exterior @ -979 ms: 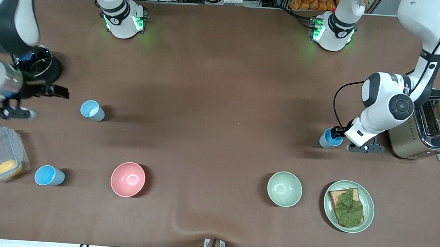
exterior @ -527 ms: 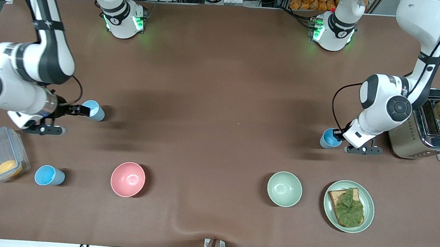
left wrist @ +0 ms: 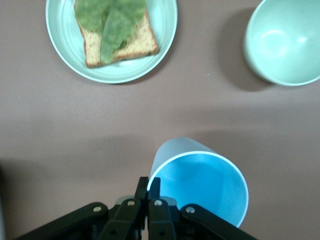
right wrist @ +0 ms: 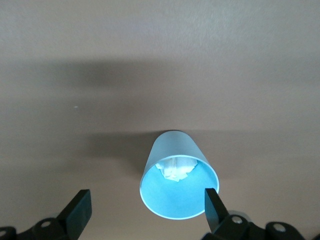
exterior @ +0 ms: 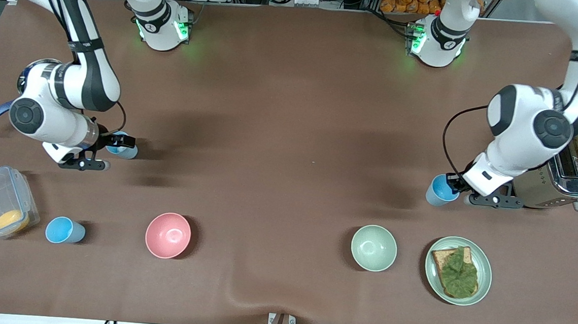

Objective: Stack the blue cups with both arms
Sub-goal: 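Carry the cup toward the table middle with the left gripper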

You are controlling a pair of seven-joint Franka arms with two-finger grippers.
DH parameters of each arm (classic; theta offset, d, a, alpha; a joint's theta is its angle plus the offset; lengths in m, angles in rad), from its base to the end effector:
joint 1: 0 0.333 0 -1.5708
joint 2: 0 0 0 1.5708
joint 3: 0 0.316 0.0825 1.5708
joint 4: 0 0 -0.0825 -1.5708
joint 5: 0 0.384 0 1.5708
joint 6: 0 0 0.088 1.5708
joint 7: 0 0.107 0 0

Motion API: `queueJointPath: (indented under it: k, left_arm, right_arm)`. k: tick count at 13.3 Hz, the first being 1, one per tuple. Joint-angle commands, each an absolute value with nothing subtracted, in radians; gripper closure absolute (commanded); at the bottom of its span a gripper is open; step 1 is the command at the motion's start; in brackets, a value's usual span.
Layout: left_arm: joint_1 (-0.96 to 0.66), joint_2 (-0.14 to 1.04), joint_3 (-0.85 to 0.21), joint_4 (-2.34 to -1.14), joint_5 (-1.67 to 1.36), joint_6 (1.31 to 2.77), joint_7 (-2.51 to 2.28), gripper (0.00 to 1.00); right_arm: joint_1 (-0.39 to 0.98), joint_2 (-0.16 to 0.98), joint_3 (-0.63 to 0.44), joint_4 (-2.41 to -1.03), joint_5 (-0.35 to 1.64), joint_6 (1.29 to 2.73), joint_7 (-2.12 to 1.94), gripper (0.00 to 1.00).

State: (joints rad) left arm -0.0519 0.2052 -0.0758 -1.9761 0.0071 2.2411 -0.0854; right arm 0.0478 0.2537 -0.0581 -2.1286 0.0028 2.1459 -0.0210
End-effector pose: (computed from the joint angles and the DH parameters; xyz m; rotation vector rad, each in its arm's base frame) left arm 0.5966 -0.0748 0.3718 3.1234 -0.0695 0.0923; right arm 0.5439 -0.0054 0.2720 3.1109 0.0140 -0.3690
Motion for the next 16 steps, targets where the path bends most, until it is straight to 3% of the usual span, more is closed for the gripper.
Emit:
queueJointPath:
  k: [1,5,6,9,10,16]
  left_arm:
    - [-0.052,0.209,-0.130,-1.823,-0.003,2.039,-0.142,1.00]
    - [-0.057,0.218,-0.227,-1.694,-0.002,1.890,-0.339,1.00]
    - [-0.057,0.218,-0.250,-1.686,-0.003,1.885,-0.375,1.00]
    - [-0.058,0.219,-0.326,-1.683,-0.008,1.885,-0.527,1.00]
    - [-0.057,0.228,-0.356,-1.681,-0.006,1.885,-0.581,1.00]
    - [-0.055,0.230,-0.393,-1.635,-0.009,1.885,-0.655,1.00]
  right_arm:
    - [0.049,0.285,-0.054,-2.135,0.006,2.160,-0.006,0.00]
    - [0.060,0.317,-0.054,-2.134,0.006,2.175,-0.005,0.02]
    - [0.058,0.322,-0.055,-2.132,0.008,2.177,-0.006,0.15]
    - [0.061,0.336,-0.054,-2.128,0.014,2.169,-0.005,0.88]
    - [0.063,0.337,-0.054,-2.126,0.015,2.166,-0.003,1.00]
    - [0.098,0.347,-0.054,-2.036,0.018,2.060,-0.002,1.00]
